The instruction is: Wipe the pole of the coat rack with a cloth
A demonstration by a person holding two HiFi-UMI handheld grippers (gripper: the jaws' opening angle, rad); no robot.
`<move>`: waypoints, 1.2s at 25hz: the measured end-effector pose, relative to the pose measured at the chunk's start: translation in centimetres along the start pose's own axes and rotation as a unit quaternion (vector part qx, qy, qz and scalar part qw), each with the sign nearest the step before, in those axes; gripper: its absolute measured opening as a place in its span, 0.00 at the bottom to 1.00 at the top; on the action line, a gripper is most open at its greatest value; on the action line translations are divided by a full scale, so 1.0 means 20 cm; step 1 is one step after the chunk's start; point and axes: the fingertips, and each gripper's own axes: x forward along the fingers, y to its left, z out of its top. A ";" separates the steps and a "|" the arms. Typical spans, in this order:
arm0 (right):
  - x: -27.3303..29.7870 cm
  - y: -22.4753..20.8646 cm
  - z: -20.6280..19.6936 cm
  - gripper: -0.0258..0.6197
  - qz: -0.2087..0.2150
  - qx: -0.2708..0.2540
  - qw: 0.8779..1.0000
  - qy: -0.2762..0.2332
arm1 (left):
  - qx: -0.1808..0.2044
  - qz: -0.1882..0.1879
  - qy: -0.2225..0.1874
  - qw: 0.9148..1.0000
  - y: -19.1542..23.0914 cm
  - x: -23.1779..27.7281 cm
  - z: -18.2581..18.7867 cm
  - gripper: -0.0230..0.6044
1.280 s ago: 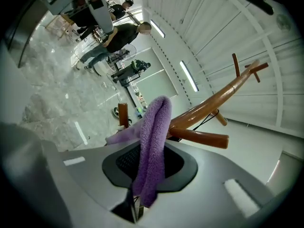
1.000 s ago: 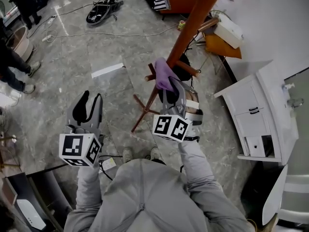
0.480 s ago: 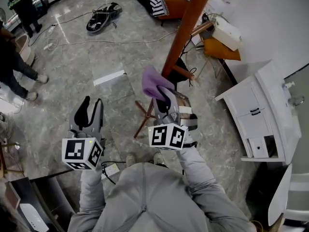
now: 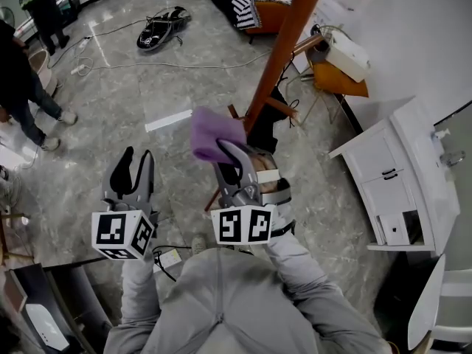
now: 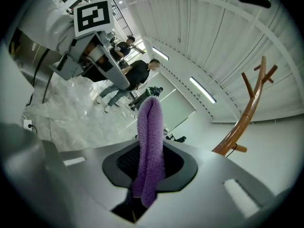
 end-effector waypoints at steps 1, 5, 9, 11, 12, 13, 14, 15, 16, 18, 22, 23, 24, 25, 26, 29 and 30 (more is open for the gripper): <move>-0.01 0.00 0.02 0.13 0.002 -0.001 1.000 -0.006 | 0.000 0.003 -0.002 1.000 0.01 -0.01 0.01 0.30; -0.06 0.01 0.13 0.13 0.006 0.000 1.000 -0.031 | -0.001 0.018 -0.010 1.000 0.04 -0.07 0.04 0.30; -0.12 0.03 0.21 0.13 0.010 0.004 0.999 -0.047 | -0.002 0.027 -0.016 0.999 0.07 -0.12 0.06 0.30; -0.14 0.04 0.23 0.13 0.008 0.002 0.999 -0.049 | -0.001 0.026 -0.019 0.999 0.07 -0.13 0.07 0.30; -0.16 0.04 0.23 0.13 0.007 0.002 0.999 -0.050 | -0.001 0.024 -0.021 0.999 0.06 -0.13 0.07 0.30; -0.17 0.05 0.24 0.13 0.006 0.002 0.999 -0.051 | 0.000 0.022 -0.022 1.000 0.06 -0.13 0.08 0.30; -0.18 0.04 0.25 0.13 0.004 0.004 0.999 -0.051 | 0.001 0.020 -0.024 1.000 0.05 -0.13 0.08 0.30; -0.19 0.04 0.25 0.13 0.001 0.005 0.999 -0.051 | 0.001 0.017 -0.025 1.000 0.05 -0.13 0.08 0.30; -0.20 0.03 0.25 0.13 -0.002 0.007 0.999 -0.050 | 0.001 0.015 -0.026 1.000 0.04 -0.12 0.09 0.30; -0.23 0.01 0.24 0.13 -0.012 0.009 0.999 -0.049 | 0.002 0.008 -0.027 1.000 0.02 -0.11 0.09 0.30; -0.32 -0.13 0.18 0.13 -0.050 0.019 0.998 -0.039 | 0.006 -0.007 -0.031 0.999 -0.06 -0.08 0.12 0.30; -0.35 -0.18 0.16 0.13 -0.064 0.025 0.997 -0.036 | 0.007 -0.012 -0.032 0.999 -0.08 -0.07 0.13 0.30; -0.38 -0.22 0.14 0.13 -0.078 0.031 0.996 -0.035 | 0.008 -0.017 -0.033 0.999 -0.10 -0.06 0.13 0.30; -0.41 -0.27 0.11 0.13 -0.093 0.035 0.994 -0.033 | 0.009 -0.022 -0.034 0.999 -0.12 -0.05 0.14 0.30; -0.44 -0.31 0.09 0.13 -0.109 0.038 0.993 -0.030 | 0.011 -0.026 -0.035 0.999 -0.14 -0.05 0.14 0.30; -0.53 -0.43 0.01 0.13 -0.152 0.041 0.987 -0.016 | 0.013 -0.037 -0.038 0.999 -0.18 -0.03 0.15 0.30; -0.56 -0.47 -0.01 0.13 -0.165 0.043 0.985 -0.012 | 0.014 -0.040 -0.039 0.998 -0.20 -0.02 0.15 0.30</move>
